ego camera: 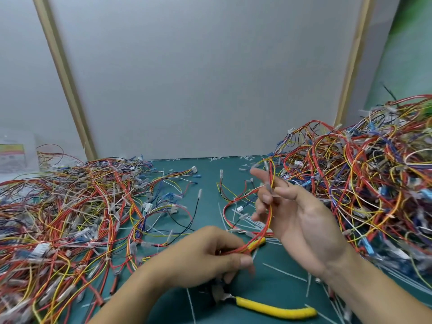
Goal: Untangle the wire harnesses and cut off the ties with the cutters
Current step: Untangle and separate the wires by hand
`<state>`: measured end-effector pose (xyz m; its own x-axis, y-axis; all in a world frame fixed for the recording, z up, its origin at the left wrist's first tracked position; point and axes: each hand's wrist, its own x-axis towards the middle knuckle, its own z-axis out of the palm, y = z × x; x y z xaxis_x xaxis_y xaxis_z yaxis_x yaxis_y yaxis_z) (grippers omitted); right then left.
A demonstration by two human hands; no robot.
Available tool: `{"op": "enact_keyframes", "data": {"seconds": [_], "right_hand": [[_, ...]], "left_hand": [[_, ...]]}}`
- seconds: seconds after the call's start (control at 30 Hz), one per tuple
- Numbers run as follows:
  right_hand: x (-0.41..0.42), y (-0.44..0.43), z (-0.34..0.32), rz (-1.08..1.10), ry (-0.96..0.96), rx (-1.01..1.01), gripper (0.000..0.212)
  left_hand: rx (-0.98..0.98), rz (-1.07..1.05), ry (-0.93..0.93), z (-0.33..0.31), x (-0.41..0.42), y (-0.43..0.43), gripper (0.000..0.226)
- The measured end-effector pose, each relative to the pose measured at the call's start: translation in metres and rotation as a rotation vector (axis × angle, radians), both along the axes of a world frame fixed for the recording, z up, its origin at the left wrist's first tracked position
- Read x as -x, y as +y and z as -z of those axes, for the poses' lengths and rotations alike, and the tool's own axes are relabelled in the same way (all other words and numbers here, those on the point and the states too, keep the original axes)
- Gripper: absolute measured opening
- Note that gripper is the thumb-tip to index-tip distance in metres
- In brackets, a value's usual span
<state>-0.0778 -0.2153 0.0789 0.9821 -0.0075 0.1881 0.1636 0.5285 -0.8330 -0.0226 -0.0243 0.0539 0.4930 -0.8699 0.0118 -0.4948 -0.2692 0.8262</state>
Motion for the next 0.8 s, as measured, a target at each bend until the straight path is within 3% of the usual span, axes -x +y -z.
{"op": "enact_keyframes", "data": {"seconds": [0.07, 0.17, 0.3, 0.4, 0.53, 0.63, 0.8], "right_hand": [[0.001, 0.001, 0.000, 0.018, -0.022, 0.064, 0.060], [0.003, 0.007, 0.007, 0.068, 0.007, 0.327, 0.064], [0.004, 0.020, 0.021, 0.058, -0.012, 0.800, 0.026], [0.004, 0.028, 0.030, -0.044, -0.022, 0.819, 0.027], [-0.001, 0.025, 0.030, 0.033, -0.043, 0.785, 0.023], [-0.003, 0.020, 0.028, 0.062, -0.017, 0.727, 0.028], [-0.006, 0.018, 0.025, 0.183, 0.013, 0.604, 0.028]], "left_hand": [[0.164, -0.071, 0.037, -0.001, 0.000, -0.001, 0.022], [0.435, -0.232, 0.100, -0.004, -0.004, -0.001, 0.030], [0.724, -0.332, 0.309, -0.011, -0.006, -0.001, 0.038], [0.790, -0.298, 0.390, -0.013, -0.007, 0.001, 0.041], [0.746, -0.273, 0.366, -0.013, -0.008, 0.001, 0.039], [0.646, -0.295, 0.222, -0.014, -0.005, 0.001, 0.034], [0.432, -0.479, -0.299, -0.010, -0.003, 0.001, 0.022]]}}
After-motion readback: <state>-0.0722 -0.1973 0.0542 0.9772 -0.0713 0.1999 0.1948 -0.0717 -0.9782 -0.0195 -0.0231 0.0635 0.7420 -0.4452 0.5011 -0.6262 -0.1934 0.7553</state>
